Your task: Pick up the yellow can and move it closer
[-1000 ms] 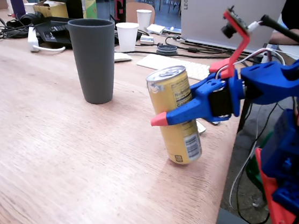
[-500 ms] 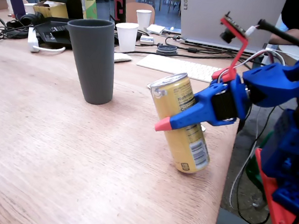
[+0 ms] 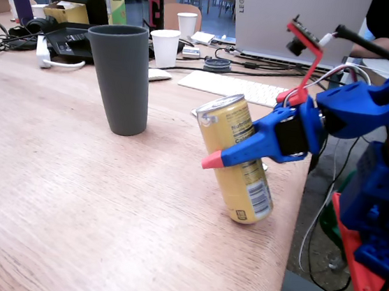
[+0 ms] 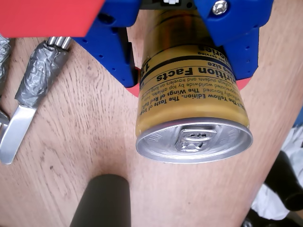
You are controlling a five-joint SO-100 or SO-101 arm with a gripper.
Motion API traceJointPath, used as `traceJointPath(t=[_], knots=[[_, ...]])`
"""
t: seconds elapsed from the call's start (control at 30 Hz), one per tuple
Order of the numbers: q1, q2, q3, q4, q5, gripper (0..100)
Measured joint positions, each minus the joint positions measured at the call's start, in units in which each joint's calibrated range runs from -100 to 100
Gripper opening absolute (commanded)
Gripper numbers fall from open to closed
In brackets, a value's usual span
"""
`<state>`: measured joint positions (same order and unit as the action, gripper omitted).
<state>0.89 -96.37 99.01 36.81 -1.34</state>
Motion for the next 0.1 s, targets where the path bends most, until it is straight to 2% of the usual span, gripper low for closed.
traceJointPath(t=[0.1], knots=[[0.00, 0.00, 0.00, 0.00, 0.00, 22]])
